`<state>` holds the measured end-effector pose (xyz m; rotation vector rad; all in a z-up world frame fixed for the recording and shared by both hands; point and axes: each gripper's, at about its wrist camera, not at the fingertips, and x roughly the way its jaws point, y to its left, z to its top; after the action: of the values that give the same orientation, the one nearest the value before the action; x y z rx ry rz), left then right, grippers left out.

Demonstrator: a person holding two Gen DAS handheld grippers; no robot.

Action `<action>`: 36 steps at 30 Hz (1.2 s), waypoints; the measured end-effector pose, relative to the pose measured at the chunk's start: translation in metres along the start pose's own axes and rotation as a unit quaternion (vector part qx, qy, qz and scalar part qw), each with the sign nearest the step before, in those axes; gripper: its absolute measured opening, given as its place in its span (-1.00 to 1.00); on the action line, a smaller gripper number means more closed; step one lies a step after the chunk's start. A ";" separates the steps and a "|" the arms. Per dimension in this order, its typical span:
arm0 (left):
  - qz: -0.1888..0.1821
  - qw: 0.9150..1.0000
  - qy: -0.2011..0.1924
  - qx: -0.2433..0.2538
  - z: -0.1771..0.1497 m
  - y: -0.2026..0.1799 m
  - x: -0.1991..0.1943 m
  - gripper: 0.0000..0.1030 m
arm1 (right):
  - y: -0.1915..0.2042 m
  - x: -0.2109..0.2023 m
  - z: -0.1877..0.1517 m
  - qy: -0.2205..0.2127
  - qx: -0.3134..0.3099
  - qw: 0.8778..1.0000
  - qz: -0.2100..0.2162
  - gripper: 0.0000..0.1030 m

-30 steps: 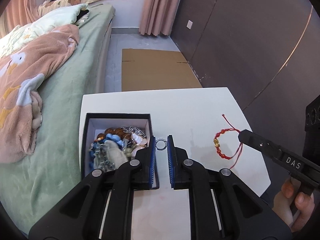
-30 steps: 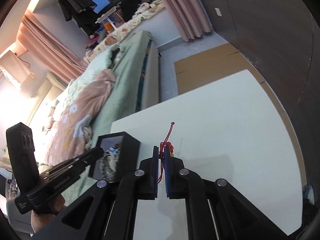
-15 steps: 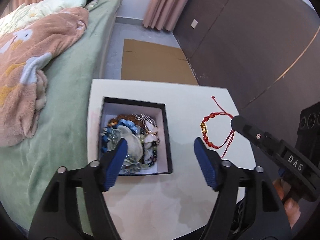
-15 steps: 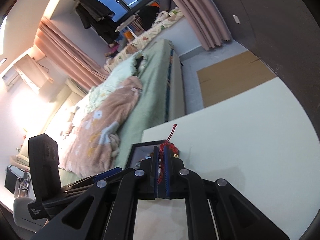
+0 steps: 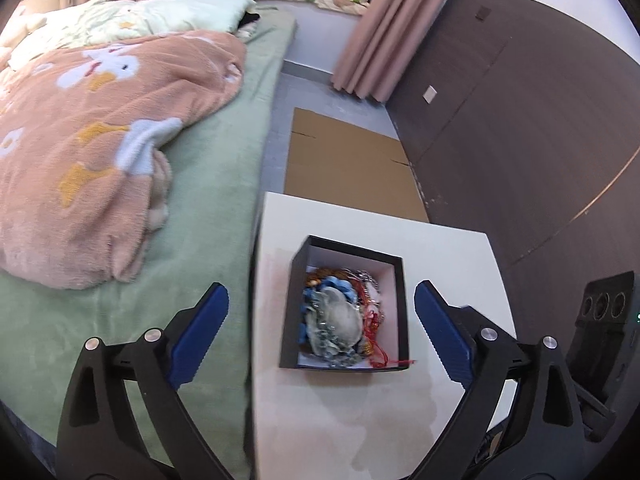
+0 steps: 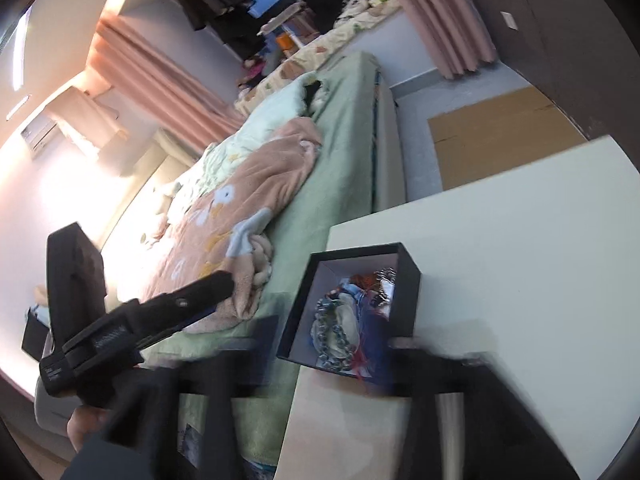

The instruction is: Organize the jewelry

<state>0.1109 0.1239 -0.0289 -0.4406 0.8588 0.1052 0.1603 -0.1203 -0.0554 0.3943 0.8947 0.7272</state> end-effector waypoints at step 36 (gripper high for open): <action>0.016 0.975 -0.145 0.165 -0.088 -0.071 -0.095 0.91 | -0.019 -0.130 -0.040 -0.019 -0.102 0.985 -0.137 0.86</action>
<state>0.0049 0.0311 0.0164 -0.0946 0.5811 0.0529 0.0817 -0.2253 -0.0165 0.0998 0.8102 0.5492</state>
